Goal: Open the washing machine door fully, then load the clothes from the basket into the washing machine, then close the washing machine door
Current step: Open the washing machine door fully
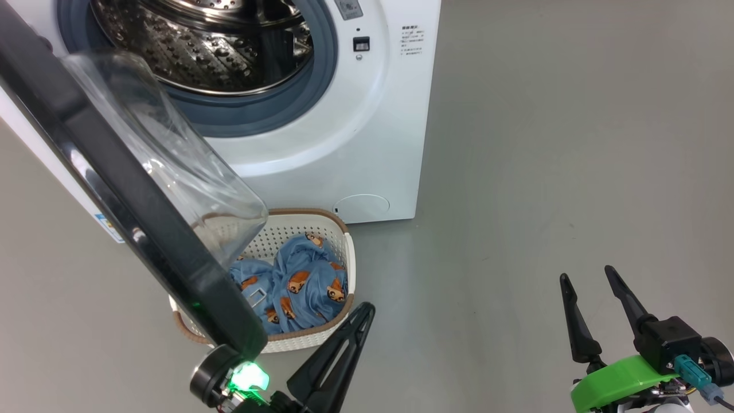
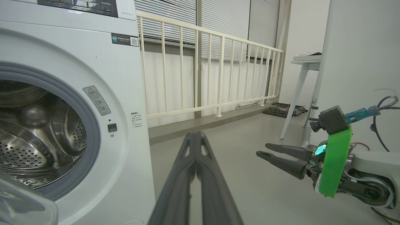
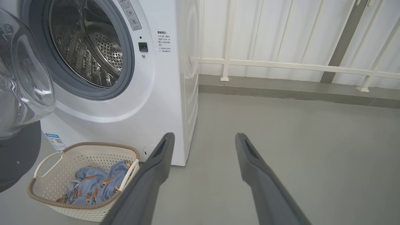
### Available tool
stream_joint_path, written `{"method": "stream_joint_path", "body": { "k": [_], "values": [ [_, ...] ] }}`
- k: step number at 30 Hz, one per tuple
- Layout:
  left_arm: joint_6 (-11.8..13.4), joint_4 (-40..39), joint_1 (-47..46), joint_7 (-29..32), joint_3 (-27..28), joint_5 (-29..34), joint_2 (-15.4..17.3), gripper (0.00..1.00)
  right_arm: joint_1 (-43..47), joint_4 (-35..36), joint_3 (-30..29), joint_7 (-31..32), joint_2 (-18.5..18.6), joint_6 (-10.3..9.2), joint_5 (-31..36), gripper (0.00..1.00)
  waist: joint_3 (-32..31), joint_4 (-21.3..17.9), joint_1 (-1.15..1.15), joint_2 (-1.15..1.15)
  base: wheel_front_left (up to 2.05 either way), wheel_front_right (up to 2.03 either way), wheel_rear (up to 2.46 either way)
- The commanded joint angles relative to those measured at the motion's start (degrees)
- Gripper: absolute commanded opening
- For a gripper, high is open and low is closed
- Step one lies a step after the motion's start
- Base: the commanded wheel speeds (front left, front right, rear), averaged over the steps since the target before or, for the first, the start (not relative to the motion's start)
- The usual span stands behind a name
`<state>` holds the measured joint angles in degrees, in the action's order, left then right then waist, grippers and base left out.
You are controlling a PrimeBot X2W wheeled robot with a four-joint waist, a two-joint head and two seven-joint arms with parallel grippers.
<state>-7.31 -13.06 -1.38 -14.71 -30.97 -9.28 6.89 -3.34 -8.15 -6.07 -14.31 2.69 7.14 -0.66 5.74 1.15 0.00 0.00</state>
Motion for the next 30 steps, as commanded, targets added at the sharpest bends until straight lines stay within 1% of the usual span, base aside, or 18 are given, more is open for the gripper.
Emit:
{"method": "stream_joint_path", "body": {
  "k": [1,3,9,12,20,25,30],
  "values": [
    [-0.2,-0.1,-0.6,-0.3,1.6,-0.5,0.2,0.00,-1.4,1.1,1.6,-0.7,0.2,0.35,-0.5,1.00,0.1,0.1,0.00,0.00,0.00,0.00,0.00],
    [-0.2,1.7,-0.4,-0.3,2.3,-0.9,0.1,0.00,-1.5,1.1,1.7,-0.7,0.2,0.35,-0.6,1.00,0.2,0.2,0.00,0.00,0.00,0.00,0.00],
    [-0.2,7.4,-0.4,-0.3,7.0,-1.5,-1.2,0.00,-1.9,1.0,1.9,-0.7,0.2,0.35,-0.9,1.00,0.6,0.3,0.00,0.00,0.00,0.00,0.00],
    [-0.2,8.8,-0.8,-0.3,8.1,-1.2,-1.6,0.00,-2.0,0.9,2.0,-0.7,0.2,0.35,-1.1,1.00,0.7,0.2,0.00,0.00,0.00,0.00,0.00],
    [0.5,11.8,-3.0,-0.3,14.5,-1.1,-3.0,0.00,-2.0,0.7,1.7,-0.7,0.2,0.35,-1.7,1.00,0.7,0.2,0.00,0.00,0.00,0.00,0.00],
    [0.5,13.8,-3.0,-0.3,16.4,-0.8,-3.4,0.00,-1.9,0.4,1.6,-0.7,0.2,0.35,-2.0,1.00,0.3,0.8,0.00,0.00,0.00,0.00,0.00],
    [0.7,15.4,-2.4,-0.3,17.4,-0.6,-3.7,0.00,-1.6,0.4,1.5,-0.7,0.2,0.35,-2.0,1.00,-0.1,2.5,0.00,0.00,0.00,0.00,0.00]
  ]
}}
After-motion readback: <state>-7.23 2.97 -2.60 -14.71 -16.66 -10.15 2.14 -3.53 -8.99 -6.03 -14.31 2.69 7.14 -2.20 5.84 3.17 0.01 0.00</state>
